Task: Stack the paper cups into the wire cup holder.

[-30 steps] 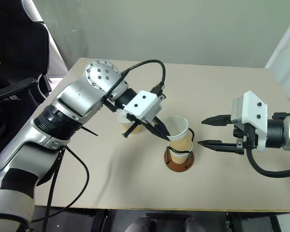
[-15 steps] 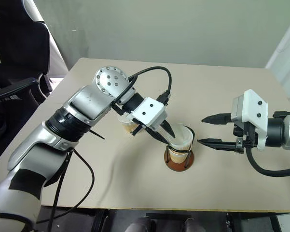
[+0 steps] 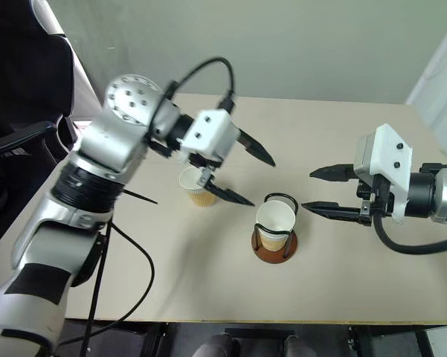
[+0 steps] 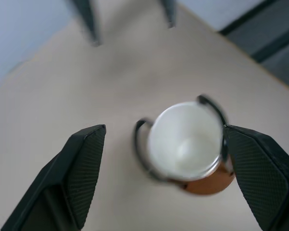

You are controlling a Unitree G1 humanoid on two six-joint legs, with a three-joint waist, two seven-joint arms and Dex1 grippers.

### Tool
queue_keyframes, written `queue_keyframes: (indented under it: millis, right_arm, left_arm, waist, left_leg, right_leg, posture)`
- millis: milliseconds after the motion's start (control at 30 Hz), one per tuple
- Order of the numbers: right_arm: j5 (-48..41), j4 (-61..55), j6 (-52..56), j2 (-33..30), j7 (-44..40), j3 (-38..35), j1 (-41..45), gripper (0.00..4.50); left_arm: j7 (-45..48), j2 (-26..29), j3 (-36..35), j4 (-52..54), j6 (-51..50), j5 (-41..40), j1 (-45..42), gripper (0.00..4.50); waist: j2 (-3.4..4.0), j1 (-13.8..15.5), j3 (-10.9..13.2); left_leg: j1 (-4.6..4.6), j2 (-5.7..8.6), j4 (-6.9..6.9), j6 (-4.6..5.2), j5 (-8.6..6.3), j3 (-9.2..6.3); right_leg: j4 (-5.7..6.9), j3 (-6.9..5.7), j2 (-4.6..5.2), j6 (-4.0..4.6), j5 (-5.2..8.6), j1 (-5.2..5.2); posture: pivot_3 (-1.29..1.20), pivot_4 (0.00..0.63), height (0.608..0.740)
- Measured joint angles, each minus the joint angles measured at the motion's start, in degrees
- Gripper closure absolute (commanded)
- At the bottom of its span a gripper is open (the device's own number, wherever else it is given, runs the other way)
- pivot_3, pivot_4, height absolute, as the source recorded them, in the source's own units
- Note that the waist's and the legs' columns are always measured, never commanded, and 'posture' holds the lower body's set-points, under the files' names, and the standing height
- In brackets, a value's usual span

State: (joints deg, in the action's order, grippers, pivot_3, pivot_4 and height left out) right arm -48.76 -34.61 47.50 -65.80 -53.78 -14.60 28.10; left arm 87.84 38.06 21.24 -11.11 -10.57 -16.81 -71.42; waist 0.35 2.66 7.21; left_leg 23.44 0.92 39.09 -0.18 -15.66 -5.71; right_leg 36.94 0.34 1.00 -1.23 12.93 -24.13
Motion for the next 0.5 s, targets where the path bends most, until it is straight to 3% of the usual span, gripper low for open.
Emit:
queue_keyframes:
  millis: [333, 500]
  right_arm:
    - [-0.9, 1.9, 2.9, 1.7, 1.8, 2.5, 4.2, 1.79]
    - [-0.5, 3.0, 2.3, 1.8, 0.8, 3.8, 5.3, 1.79]
  left_arm:
    - [-4.6, 11.6, -4.7, 2.7, 2.0, 9.3, 8.5, 0.32]
    - [-6.8, 12.4, -4.3, 3.4, 4.6, 14.7, 11.4, 0.32]
  waist:
    - [0.00, 0.0, 0.0]
    - [0.00, 0.2, 0.0]
  left_leg:
    - [-0.01, 0.01, 0.02, 0.02, -0.01, -0.03]
    - [0.03, 0.03, 0.06, 0.05, -0.02, -0.06]
  right_leg:
    - [-0.03, 0.03, 0.00, 0.00, 0.00, -0.02]
    - [-0.05, 0.02, 0.01, 0.00, 0.00, -0.02]
  posture:
    - [0.00, 0.150, 0.740]
    - [0.00, 0.150, 0.740]
